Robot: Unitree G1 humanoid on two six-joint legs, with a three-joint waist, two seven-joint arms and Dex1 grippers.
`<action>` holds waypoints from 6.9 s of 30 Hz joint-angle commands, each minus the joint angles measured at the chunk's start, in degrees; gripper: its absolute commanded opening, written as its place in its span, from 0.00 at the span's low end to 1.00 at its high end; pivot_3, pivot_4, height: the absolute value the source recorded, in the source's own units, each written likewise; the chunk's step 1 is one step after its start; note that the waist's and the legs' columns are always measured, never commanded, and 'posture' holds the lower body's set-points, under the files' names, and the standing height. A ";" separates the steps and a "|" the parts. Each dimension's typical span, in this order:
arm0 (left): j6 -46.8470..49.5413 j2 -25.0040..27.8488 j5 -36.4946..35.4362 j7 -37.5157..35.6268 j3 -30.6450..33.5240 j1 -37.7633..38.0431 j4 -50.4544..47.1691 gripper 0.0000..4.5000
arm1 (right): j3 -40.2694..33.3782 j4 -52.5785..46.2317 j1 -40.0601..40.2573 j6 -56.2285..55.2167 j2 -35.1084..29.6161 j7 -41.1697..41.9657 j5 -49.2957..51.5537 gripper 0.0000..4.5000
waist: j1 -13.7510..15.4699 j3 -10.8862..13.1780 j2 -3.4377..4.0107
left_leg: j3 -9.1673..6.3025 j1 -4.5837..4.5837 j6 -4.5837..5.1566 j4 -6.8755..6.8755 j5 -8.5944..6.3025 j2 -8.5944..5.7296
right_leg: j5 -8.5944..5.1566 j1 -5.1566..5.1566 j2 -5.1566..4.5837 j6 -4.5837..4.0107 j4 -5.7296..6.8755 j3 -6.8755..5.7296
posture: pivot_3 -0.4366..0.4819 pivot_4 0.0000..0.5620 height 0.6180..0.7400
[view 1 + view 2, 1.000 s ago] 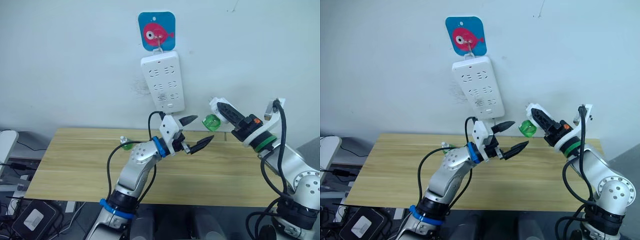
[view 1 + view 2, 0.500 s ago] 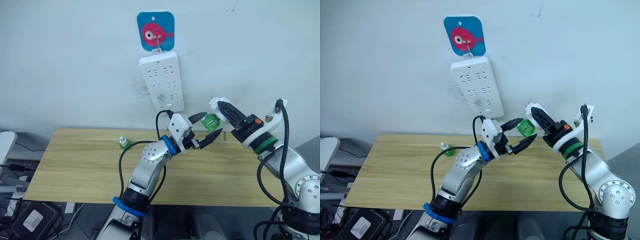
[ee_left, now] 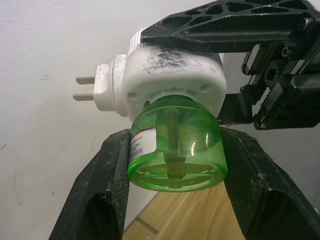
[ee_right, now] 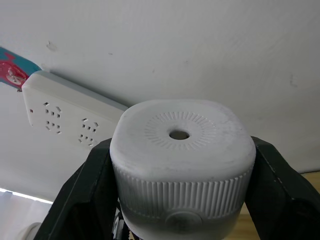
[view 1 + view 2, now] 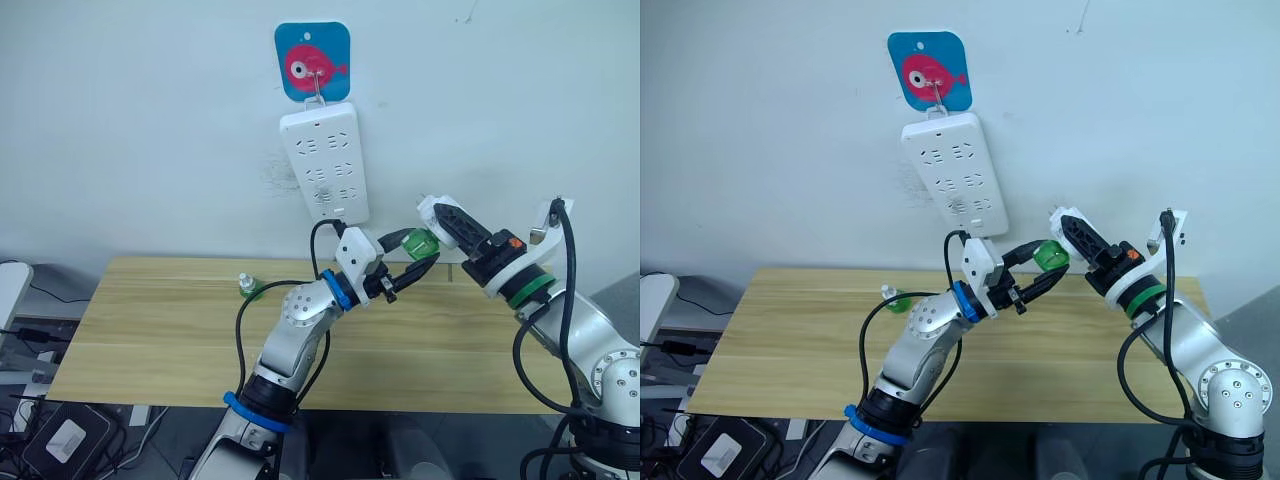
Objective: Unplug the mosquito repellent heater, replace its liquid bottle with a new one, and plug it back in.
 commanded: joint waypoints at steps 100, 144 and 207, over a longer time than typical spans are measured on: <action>-50.46 13.94 15.89 -17.40 2.43 -8.61 16.25 0.99 | -4.01 26.16 -3.51 35.54 -36.25 44.60 8.69 0.66 | 2.56 1.20 -0.41 | 0.20 -0.70 0.55 0.29 0.02 0.13 | 0.75 0.02 -0.02 0.24 -1.00 -0.31 | 0.39 0.41 1.00; 38.06 21.23 -48.66 -22.14 -7.09 -28.00 11.48 0.50 | 2.18 23.93 -7.48 34.46 -37.31 45.92 8.87 0.66 | 1.09 1.16 -0.27 | 0.20 -0.89 0.74 0.27 0.16 0.06 | 0.99 -0.23 -0.40 0.43 -1.12 -0.34 | 0.39 0.45 1.00; -70.82 10.59 37.21 11.13 -1.48 -20.64 32.29 0.59 | -0.71 22.99 -1.00 30.36 -37.16 41.48 15.93 0.66 | 1.31 1.19 -0.28 | 0.62 -0.74 0.98 0.37 0.29 -0.17 | 1.15 -0.12 -0.48 0.65 -0.95 -0.10 | 0.37 0.38 1.00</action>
